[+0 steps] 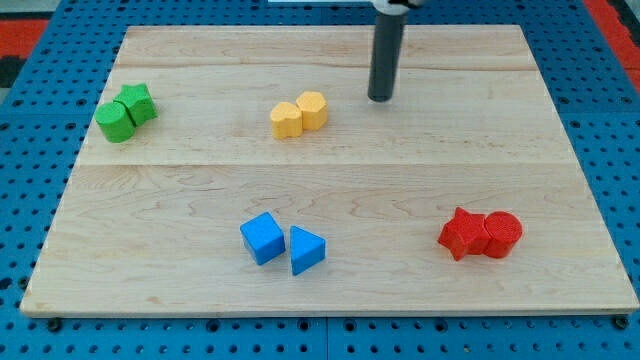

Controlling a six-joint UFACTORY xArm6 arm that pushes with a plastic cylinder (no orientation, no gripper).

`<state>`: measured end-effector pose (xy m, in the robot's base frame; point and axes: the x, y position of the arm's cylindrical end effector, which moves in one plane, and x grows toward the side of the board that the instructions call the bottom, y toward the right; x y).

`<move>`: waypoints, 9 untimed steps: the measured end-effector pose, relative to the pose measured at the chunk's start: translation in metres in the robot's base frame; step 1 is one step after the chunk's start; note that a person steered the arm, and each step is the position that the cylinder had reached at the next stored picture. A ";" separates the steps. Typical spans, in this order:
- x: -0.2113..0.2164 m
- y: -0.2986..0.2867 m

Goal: Separate the green circle from the green star

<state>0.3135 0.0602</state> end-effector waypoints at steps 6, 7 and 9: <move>0.037 -0.292; 0.037 -0.278; 0.114 -0.247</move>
<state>0.4275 -0.1865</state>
